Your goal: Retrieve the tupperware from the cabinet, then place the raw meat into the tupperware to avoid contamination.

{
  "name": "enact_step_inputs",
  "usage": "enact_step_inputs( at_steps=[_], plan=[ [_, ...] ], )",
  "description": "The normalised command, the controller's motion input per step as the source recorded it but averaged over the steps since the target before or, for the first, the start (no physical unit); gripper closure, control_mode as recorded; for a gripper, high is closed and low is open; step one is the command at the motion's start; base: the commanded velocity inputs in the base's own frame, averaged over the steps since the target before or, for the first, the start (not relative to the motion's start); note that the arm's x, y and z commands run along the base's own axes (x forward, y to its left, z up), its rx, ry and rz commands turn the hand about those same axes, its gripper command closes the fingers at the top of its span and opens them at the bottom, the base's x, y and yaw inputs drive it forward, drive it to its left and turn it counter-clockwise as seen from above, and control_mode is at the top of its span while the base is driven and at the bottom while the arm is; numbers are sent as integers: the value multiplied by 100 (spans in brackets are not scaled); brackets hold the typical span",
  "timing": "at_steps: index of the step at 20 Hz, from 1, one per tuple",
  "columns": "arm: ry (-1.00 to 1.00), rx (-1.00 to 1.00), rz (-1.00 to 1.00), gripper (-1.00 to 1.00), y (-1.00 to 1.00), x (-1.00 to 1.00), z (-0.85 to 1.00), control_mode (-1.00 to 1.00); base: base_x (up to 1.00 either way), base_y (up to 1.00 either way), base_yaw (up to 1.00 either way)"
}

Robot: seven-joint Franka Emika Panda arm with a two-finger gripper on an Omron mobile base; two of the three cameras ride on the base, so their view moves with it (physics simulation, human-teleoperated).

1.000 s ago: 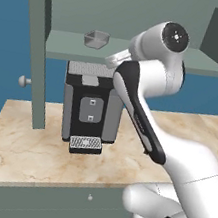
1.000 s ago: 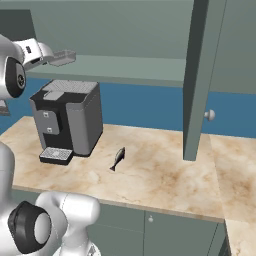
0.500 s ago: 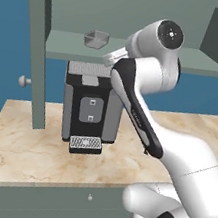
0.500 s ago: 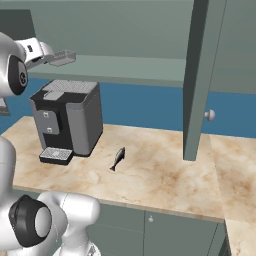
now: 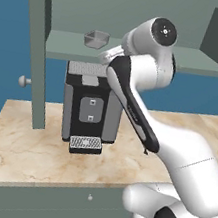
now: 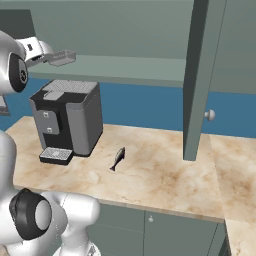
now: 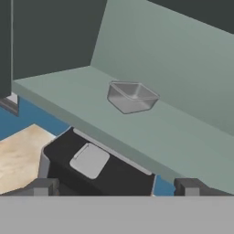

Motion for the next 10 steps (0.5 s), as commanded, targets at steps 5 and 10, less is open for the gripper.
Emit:
enact_step_inputs(
  at_steps=[5, 10],
  plan=[
    [1, 0, 0, -100, 7, 13, 0, -100, 0, 0, 0],
    [1, 0, 0, -100, 8, 13, 0, -100, 0, 0, 0]
  ],
)
